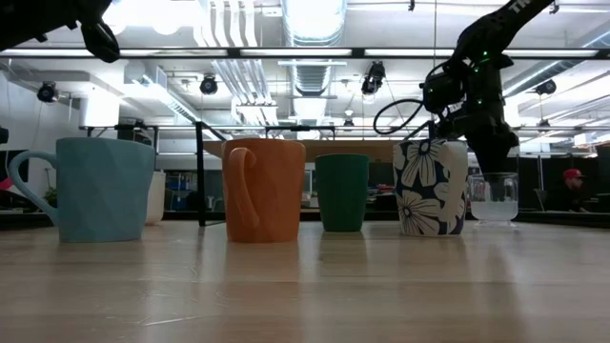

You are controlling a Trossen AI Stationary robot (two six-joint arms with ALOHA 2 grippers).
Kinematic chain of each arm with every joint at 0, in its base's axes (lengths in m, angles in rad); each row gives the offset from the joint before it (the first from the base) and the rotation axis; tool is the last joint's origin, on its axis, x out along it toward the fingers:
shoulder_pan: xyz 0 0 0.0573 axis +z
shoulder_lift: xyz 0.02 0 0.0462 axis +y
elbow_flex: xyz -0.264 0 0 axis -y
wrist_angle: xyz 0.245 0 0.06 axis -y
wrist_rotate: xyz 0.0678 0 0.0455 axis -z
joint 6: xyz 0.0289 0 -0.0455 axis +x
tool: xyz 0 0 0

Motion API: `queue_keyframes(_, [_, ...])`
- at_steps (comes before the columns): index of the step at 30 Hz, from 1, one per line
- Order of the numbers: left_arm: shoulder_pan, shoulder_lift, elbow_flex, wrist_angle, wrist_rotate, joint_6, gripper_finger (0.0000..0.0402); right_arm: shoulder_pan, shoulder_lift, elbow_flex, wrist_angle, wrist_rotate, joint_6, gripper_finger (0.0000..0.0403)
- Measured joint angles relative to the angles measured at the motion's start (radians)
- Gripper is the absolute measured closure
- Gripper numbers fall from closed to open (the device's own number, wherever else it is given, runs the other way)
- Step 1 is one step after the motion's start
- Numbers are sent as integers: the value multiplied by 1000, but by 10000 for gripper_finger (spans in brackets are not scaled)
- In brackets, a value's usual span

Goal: Stack small to large cups/mugs on shelf
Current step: Put the transparent mug on the shelf

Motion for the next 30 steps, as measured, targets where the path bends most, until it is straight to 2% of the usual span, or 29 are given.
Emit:
queue_keyframes(17, [0, 0, 0, 0, 1, 0, 402, 0, 0, -70, 42, 24, 19, 323])
queue_keyframes(21, [0, 0, 0, 0, 2, 0, 402, 0, 0, -70, 47, 24, 20, 341])
queue_keyframes(26, [0, 0, 0, 0, 3, 0, 402, 0, 0, -70, 51, 24, 20, 387])
queue_keyframes(30, [0, 0, 0, 0, 3, 0, 402, 0, 0, -70, 53, 24, 19, 393])
